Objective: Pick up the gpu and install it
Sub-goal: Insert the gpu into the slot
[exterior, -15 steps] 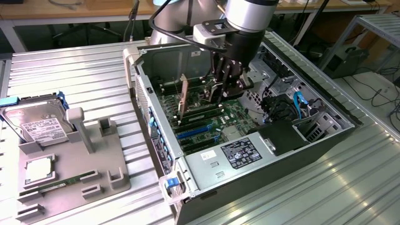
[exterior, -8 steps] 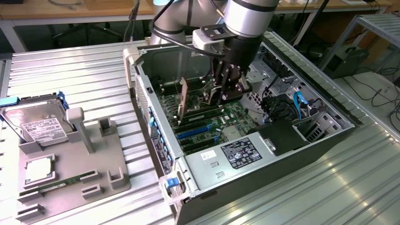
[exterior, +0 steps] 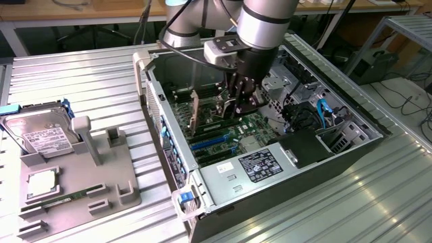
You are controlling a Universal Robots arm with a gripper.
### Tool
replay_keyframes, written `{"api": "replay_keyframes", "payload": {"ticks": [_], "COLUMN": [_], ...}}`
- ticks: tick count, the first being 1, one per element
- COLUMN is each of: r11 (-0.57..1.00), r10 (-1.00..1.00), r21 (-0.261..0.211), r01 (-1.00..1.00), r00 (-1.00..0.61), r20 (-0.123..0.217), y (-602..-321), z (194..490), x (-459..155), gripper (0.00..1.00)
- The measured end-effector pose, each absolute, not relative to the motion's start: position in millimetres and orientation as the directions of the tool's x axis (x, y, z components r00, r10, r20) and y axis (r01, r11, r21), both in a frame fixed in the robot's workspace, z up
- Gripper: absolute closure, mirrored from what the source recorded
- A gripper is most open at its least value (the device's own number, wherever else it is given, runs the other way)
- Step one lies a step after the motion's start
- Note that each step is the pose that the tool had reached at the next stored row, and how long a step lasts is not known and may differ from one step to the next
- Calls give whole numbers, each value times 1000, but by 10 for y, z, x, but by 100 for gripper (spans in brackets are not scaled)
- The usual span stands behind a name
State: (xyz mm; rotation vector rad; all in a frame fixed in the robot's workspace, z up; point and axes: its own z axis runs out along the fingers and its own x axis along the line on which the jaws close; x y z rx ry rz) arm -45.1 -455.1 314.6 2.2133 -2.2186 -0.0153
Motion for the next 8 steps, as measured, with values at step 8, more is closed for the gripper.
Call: {"api": "replay_keyframes", "payload": {"ticks": [8], "r11": [3], "r10": [-1000], "r21": [13], "r01": [-1000], "r00": [-3], "r20": [-1], "y": [-4551], "z": [3024], "x": [-522], "gripper": [73]}}
